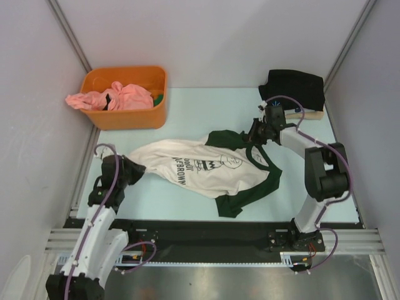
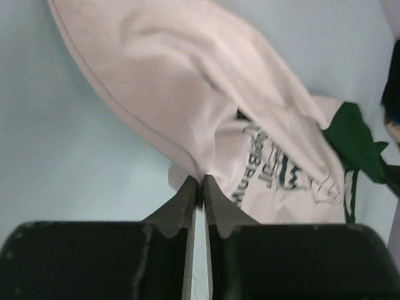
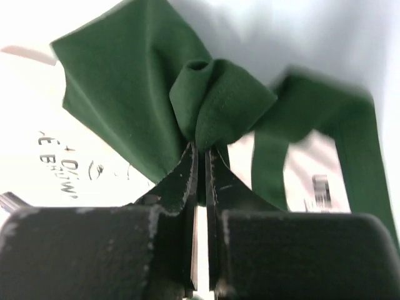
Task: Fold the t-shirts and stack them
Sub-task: Flatten the tshirt out
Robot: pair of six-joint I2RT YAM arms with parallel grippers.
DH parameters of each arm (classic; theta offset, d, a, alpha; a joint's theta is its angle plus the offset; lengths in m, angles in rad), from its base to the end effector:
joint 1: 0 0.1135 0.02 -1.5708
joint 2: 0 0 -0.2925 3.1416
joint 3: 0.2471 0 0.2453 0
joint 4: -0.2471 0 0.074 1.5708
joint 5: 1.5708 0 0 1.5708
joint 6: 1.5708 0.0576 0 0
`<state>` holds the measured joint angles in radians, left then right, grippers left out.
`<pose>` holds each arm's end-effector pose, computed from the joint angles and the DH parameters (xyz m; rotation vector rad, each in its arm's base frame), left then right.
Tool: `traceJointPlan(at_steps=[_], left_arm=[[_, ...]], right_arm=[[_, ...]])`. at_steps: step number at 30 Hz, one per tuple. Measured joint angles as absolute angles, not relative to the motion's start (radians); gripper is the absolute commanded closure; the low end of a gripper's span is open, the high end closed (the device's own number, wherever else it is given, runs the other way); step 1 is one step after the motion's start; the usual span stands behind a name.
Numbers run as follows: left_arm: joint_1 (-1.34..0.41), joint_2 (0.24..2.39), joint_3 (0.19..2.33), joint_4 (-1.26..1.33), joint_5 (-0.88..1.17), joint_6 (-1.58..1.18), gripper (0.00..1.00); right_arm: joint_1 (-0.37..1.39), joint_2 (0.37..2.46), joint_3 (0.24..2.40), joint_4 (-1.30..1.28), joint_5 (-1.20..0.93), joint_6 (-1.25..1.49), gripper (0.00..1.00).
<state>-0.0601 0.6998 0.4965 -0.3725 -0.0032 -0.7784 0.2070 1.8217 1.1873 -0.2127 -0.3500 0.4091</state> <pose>0.1514 -0.0089 0.2410 -0.7701 2.0460 -0.4801 0.3919 0.1025 0.2082 0.0846 2.4699 0.6984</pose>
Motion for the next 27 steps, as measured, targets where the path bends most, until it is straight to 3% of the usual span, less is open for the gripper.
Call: traceJointPlan(at_steps=[1, 2, 7, 10, 13, 19, 27], left_arm=[[-0.064, 0.661, 0.474, -0.413, 0.008, -0.787, 0.62], [-0.076, 0.620, 0.454, -0.455, 0.013, -0.799, 0.01], [-0.191, 0.476, 0.445, -0.614, 0.004, -0.889, 0.00], [-0.196, 0.514, 0.496, -0.660, -0.062, -0.890, 0.00], [-0.160, 0.666, 0.562, -0.638, -0.129, -0.862, 0.01], [0.107, 0.936, 0.578, -0.459, -0.132, -0.792, 0.17], [0.195, 1.351, 0.650, -0.243, -0.125, -0.785, 0.19]], right_arm=[[0.208, 1.779, 1.153, -0.218, -0.336, 0.408, 1.00], [0.209, 1.739, 1.118, -0.220, -0.317, 0.408, 1.00], [0.213, 1.609, 0.978, -0.241, -0.241, 0.406, 1.00], [0.209, 1.612, 0.967, -0.251, -0.223, 0.402, 1.00], [0.208, 1.631, 0.980, -0.254, -0.225, 0.389, 1.00], [0.207, 1.692, 1.030, -0.255, -0.232, 0.365, 1.00], [0.208, 1.737, 1.071, -0.241, -0.268, 0.357, 1.00]])
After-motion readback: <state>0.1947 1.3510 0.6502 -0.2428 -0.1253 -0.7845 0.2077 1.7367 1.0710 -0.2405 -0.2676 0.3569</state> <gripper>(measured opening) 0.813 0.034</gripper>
